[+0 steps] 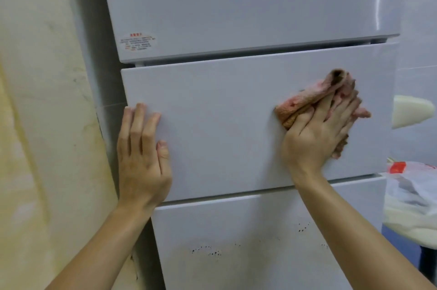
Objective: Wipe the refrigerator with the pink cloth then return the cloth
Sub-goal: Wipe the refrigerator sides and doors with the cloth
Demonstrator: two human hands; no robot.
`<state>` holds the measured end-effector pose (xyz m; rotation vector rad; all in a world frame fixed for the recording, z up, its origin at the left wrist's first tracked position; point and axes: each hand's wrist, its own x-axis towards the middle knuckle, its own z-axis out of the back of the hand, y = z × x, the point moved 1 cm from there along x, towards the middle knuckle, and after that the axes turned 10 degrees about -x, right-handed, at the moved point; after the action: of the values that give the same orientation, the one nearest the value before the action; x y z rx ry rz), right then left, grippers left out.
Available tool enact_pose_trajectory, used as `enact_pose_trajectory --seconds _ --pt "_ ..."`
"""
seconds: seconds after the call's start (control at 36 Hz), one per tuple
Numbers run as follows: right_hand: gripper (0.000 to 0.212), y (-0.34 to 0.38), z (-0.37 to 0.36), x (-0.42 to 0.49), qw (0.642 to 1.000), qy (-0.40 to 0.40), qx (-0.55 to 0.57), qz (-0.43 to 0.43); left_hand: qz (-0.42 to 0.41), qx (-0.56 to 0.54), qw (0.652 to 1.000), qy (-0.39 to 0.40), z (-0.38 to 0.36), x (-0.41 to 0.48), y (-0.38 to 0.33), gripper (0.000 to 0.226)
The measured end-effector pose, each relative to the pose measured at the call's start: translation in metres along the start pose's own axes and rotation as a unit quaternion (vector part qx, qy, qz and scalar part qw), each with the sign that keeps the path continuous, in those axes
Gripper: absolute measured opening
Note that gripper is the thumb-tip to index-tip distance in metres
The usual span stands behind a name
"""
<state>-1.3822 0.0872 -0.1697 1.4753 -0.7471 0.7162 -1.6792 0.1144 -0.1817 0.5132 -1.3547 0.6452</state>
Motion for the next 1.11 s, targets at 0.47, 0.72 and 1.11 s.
enact_pose_trajectory --seconds 0.47,0.72,1.11 --pt "0.060 0.105 -0.014 -0.166 0.852 0.120 0.050 0.507 0.077 0.119 0.990 0.018 0.047 -0.008 0.088 0.063" --pt "0.057 0.086 -0.009 -0.119 0.882 0.109 0.071 0.452 0.077 0.105 0.991 0.012 0.047 -0.006 0.089 0.066" --pt "0.049 0.195 -0.031 -0.100 0.916 0.077 0.114 0.377 0.068 0.094 0.993 -0.016 0.040 -0.009 0.085 0.066"
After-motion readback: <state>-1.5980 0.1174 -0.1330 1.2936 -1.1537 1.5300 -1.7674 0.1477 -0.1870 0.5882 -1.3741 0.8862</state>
